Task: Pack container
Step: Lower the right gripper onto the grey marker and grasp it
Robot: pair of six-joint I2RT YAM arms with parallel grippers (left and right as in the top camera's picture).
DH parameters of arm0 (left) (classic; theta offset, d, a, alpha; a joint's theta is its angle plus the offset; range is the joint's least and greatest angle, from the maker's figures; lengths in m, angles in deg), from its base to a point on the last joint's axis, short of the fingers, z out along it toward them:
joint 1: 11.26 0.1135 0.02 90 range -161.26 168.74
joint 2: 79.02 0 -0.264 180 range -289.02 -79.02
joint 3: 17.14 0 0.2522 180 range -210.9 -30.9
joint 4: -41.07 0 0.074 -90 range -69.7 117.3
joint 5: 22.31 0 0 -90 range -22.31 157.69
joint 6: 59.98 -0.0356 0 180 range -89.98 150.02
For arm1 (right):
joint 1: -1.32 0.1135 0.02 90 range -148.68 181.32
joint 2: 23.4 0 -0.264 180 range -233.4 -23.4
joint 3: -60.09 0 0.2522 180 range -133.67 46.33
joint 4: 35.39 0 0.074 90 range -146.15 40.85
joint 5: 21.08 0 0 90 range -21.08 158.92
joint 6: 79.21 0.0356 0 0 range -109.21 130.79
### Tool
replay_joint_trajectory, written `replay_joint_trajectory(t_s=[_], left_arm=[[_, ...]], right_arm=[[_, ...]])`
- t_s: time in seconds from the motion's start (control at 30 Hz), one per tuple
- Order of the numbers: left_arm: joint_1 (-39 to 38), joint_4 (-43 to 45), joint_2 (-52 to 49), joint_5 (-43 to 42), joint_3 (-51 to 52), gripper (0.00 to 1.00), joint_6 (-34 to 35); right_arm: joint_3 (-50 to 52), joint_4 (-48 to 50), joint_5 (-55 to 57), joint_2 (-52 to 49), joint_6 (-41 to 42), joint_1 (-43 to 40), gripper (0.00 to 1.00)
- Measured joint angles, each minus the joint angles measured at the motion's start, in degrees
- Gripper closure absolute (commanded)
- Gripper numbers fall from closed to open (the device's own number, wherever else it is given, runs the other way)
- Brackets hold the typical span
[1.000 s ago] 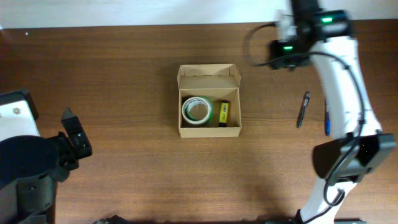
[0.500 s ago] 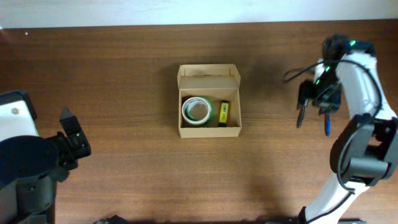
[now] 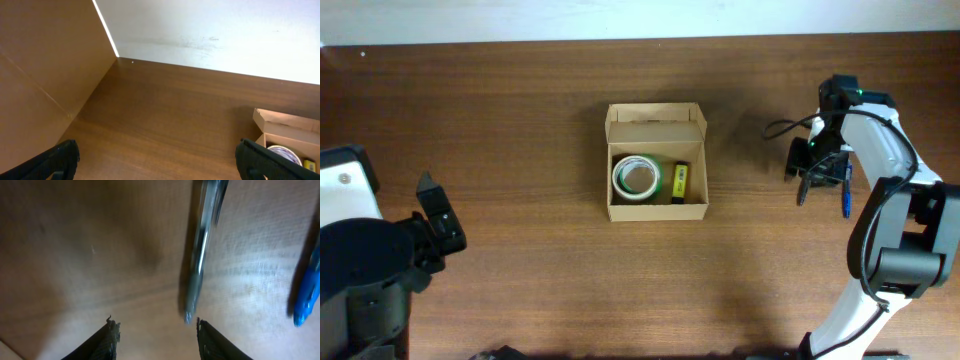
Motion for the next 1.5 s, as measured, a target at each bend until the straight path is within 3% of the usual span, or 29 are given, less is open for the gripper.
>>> replay_joint_trajectory(t_s=[0.2, 0.5, 1.5], left_arm=[[0.0, 0.0, 0.0, 0.0, 0.0, 0.01, 0.0], [0.0, 0.0, 0.0, 0.0, 0.0, 0.01, 0.0], [0.0, 0.0, 0.0, 0.0, 0.0, 0.01, 0.0]], right_arm=[[0.0, 4.26, 0.11, -0.17, 6.69, 0.0, 0.5], [-0.31, 4.17, 0.52, -5.46, 9.75, 0.0, 0.5], [-0.39, 3.72, 0.92, -5.53, 8.15, 0.07, 0.5]])
